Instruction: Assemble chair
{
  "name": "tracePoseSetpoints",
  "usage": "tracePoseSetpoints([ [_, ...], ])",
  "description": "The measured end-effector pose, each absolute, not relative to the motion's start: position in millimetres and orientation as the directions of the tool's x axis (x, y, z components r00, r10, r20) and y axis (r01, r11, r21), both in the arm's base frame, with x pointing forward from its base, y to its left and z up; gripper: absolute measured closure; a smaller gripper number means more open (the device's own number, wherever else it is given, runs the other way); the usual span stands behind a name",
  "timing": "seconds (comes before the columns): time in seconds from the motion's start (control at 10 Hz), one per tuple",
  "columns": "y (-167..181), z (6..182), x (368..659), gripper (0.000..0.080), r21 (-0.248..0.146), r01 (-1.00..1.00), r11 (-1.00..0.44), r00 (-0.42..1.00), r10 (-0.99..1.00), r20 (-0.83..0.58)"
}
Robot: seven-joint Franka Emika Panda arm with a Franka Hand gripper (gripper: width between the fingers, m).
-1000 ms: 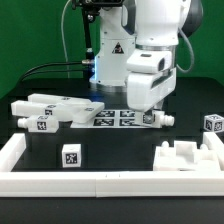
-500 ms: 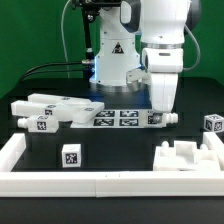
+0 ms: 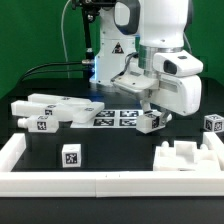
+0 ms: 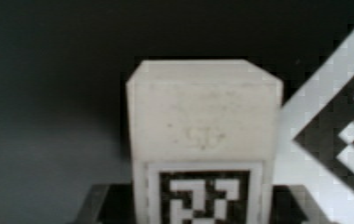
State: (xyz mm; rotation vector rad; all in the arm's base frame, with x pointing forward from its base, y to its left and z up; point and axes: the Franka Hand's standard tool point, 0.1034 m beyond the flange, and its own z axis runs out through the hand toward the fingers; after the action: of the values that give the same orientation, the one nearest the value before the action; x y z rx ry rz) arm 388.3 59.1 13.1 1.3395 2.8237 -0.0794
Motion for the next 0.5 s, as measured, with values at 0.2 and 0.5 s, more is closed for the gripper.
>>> tracePoseSetpoints([
  [0.2,56.9,13.0,387.4,0.0515,-0.047,0.691,0.721,-0.723,0.69,-0.039],
  [0.5,51.1,9.0,384.7,0.0515,-0.091,0.404,0.91,-0.914,0.406,-0.004],
])
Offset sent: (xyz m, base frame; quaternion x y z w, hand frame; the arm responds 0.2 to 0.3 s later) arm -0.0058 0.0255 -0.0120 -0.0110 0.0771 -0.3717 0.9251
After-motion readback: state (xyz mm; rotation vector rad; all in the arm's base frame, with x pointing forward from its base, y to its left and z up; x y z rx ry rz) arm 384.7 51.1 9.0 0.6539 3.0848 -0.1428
